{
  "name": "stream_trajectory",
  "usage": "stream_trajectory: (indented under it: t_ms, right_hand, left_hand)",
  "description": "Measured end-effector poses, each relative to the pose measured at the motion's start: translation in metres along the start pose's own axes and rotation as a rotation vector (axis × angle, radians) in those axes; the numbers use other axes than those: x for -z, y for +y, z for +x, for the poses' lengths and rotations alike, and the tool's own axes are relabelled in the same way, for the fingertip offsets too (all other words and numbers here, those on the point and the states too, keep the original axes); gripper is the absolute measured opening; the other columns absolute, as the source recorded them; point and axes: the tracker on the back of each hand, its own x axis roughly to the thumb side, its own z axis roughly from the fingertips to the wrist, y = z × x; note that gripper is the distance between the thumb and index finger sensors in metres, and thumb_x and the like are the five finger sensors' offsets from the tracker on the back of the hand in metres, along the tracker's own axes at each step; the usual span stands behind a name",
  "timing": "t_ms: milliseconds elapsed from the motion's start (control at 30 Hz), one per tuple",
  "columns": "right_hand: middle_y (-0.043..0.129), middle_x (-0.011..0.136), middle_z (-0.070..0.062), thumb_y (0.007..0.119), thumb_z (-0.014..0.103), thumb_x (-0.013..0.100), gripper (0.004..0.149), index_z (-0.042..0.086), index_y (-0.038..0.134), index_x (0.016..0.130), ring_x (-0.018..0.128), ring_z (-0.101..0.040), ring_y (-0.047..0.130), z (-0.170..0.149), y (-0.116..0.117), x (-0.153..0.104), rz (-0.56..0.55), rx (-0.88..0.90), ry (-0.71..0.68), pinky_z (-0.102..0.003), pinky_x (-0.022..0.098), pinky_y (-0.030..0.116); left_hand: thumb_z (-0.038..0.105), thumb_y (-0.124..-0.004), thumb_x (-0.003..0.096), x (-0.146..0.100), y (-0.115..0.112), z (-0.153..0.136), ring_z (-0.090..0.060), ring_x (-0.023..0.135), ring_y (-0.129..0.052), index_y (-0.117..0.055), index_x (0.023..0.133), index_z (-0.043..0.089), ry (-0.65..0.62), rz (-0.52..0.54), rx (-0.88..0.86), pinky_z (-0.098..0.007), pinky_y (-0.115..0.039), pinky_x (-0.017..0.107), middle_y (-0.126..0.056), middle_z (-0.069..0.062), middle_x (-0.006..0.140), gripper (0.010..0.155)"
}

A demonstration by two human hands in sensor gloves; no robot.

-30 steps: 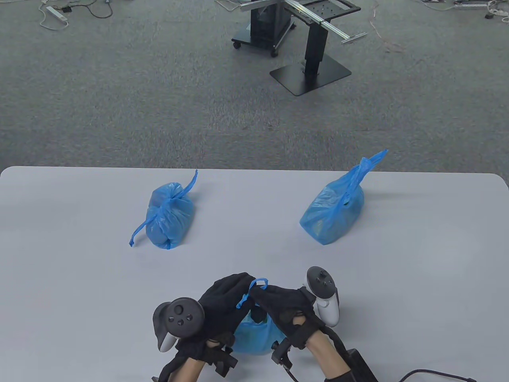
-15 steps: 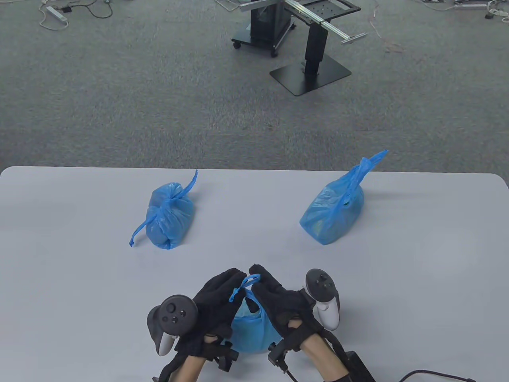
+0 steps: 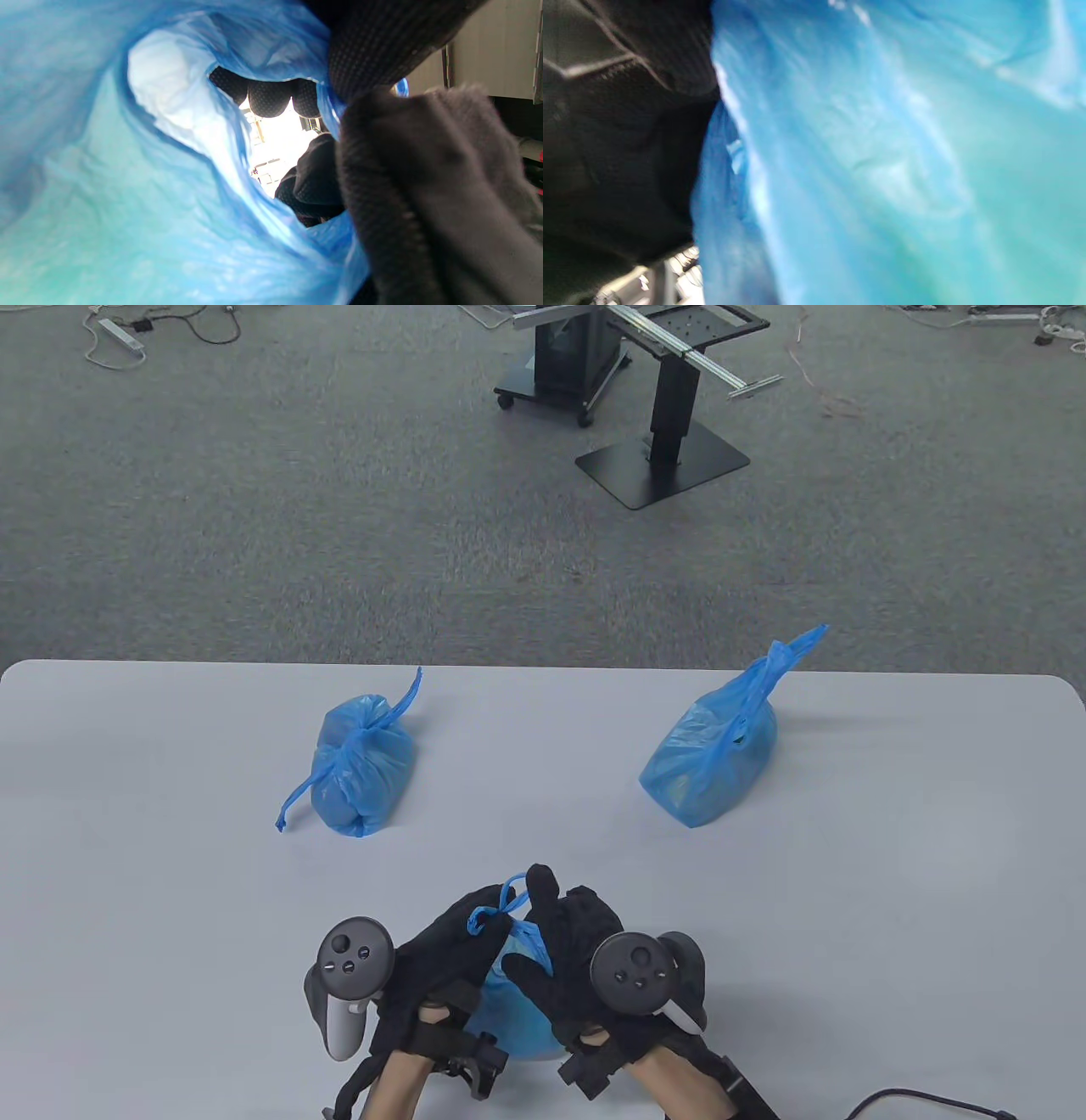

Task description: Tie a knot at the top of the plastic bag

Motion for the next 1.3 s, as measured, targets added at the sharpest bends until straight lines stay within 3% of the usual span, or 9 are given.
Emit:
stream_trajectory:
  t_ms: [167, 433, 667, 900, 1100, 1300]
  right_hand:
    - [0.073, 0.084, 0.005, 0.083, 0.049, 0.043, 0.082, 0.051, 0.024, 0.101, 0.083, -0.030, 0.070, 0.000, 0.001, 0.000, 0.004, -0.111, 0.019, -0.058, 0.081, 0.041]
    - [0.080, 0.072, 0.004, 0.081, 0.040, 0.046, 0.068, 0.038, 0.044, 0.103, 0.074, -0.029, 0.077, -0.006, 0.000, 0.002, -0.014, -0.105, 0.067, -0.058, 0.079, 0.046]
    - [0.081, 0.071, 0.004, 0.080, 0.039, 0.047, 0.062, 0.031, 0.053, 0.103, 0.072, -0.029, 0.078, -0.008, 0.000, 0.002, -0.014, -0.086, 0.077, -0.058, 0.079, 0.047]
    - [0.083, 0.068, 0.004, 0.078, 0.040, 0.047, 0.056, 0.028, 0.064, 0.100, 0.069, -0.029, 0.080, -0.011, 0.000, 0.003, -0.005, -0.042, 0.093, -0.058, 0.078, 0.050]
    - [0.085, 0.066, 0.004, 0.078, 0.041, 0.047, 0.050, 0.027, 0.074, 0.095, 0.066, -0.028, 0.083, -0.023, -0.003, 0.006, 0.025, 0.154, 0.155, -0.058, 0.075, 0.053]
    - [0.078, 0.082, 0.002, 0.077, 0.045, 0.048, 0.047, 0.032, 0.078, 0.093, 0.079, -0.031, 0.075, -0.035, 0.000, 0.007, 0.140, 0.370, 0.230, -0.059, 0.076, 0.049]
  left_hand:
    - [0.045, -0.086, 0.0518, 0.001, -0.005, 0.001, -0.029, 0.096, -0.088, -0.089, 0.096, 0.026, -0.006, -0.071, 0.027, -0.058, -0.065, 0.075, -0.087, 0.001, 0.101, 0.048]
    - [0.049, -0.082, 0.0522, 0.001, -0.005, 0.002, -0.030, 0.096, -0.088, -0.085, 0.099, 0.026, -0.021, -0.056, 0.058, -0.058, -0.065, 0.075, -0.085, 0.001, 0.103, 0.052]
    - [0.052, -0.080, 0.0527, -0.001, -0.001, 0.003, -0.029, 0.100, -0.082, -0.078, 0.104, 0.029, -0.043, -0.002, 0.053, -0.057, -0.063, 0.076, -0.078, 0.002, 0.107, 0.056]
    - [0.050, -0.079, 0.0543, -0.002, 0.000, 0.007, -0.026, 0.103, -0.081, -0.082, 0.100, 0.034, -0.119, 0.008, 0.047, -0.056, -0.061, 0.078, -0.078, 0.006, 0.108, 0.049]
    - [0.049, -0.079, 0.0541, -0.003, -0.001, 0.009, -0.027, 0.103, -0.081, -0.083, 0.100, 0.033, -0.156, 0.009, 0.008, -0.057, -0.061, 0.078, -0.079, 0.006, 0.107, 0.049]
    - [0.049, -0.079, 0.0541, -0.003, 0.000, 0.008, -0.027, 0.102, -0.082, -0.083, 0.100, 0.033, -0.152, 0.011, 0.001, -0.057, -0.061, 0.078, -0.079, 0.006, 0.107, 0.049]
